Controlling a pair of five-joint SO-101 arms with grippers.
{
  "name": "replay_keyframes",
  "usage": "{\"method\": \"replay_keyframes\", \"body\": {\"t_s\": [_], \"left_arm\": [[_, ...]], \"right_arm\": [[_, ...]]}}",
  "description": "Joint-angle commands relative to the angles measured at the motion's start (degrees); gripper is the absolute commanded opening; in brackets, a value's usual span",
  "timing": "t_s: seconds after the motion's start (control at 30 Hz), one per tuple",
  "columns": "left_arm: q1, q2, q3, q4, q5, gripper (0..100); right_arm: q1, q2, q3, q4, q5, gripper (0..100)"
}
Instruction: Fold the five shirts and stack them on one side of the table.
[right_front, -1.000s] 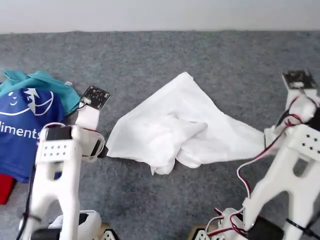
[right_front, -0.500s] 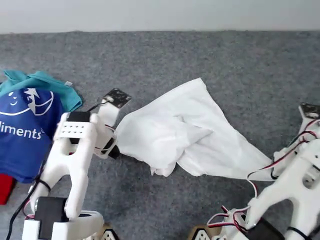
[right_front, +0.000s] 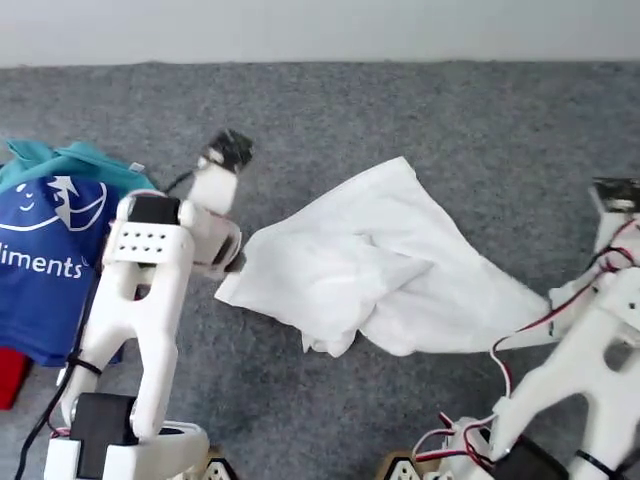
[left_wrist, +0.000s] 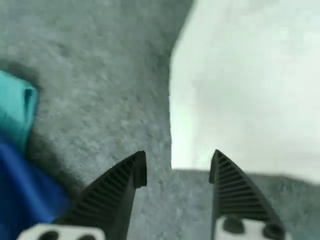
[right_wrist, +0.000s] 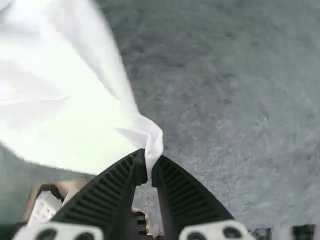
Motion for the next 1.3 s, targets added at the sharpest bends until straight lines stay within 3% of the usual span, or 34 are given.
{"method": "replay_keyframes", "body": {"t_s": [0.0, 0.33, 0.57, 0.73, 1.07, 1.17, 1.27], "left_arm": [[2.5, -0.1, -4.4, -4.1, 6.7, 21], [7.0, 21.0, -11.7, -7.4, 7.6, 21], [7.4, 29.5, -24.5, -6.6, 11.7, 22], [8.1, 33.8, -30.8, -1.2, 12.0, 29], [8.1, 50.2, -44.3, 12.7, 9.8, 30], [8.0, 52.7, -49.8, 17.6, 8.7, 22], [7.9, 53.3, -54.4, 22.7, 7.3, 6]], "right_arm": [[-3.6, -1.8, -0.9, 2.3, 1.8, 0.9], [-17.3, -1.9, 2.9, 2.2, 1.1, 1.0], [-19.4, -1.9, 3.0, 2.2, -1.1, 1.0], [-19.1, -1.9, 3.0, 2.4, -1.1, 1.0], [-19.4, -1.8, 3.1, 2.3, -3.1, 1.0], [-19.4, -1.7, 3.1, 2.2, -3.0, 1.0], [-19.4, -1.9, 2.9, 2.2, -2.8, 1.0]]}}
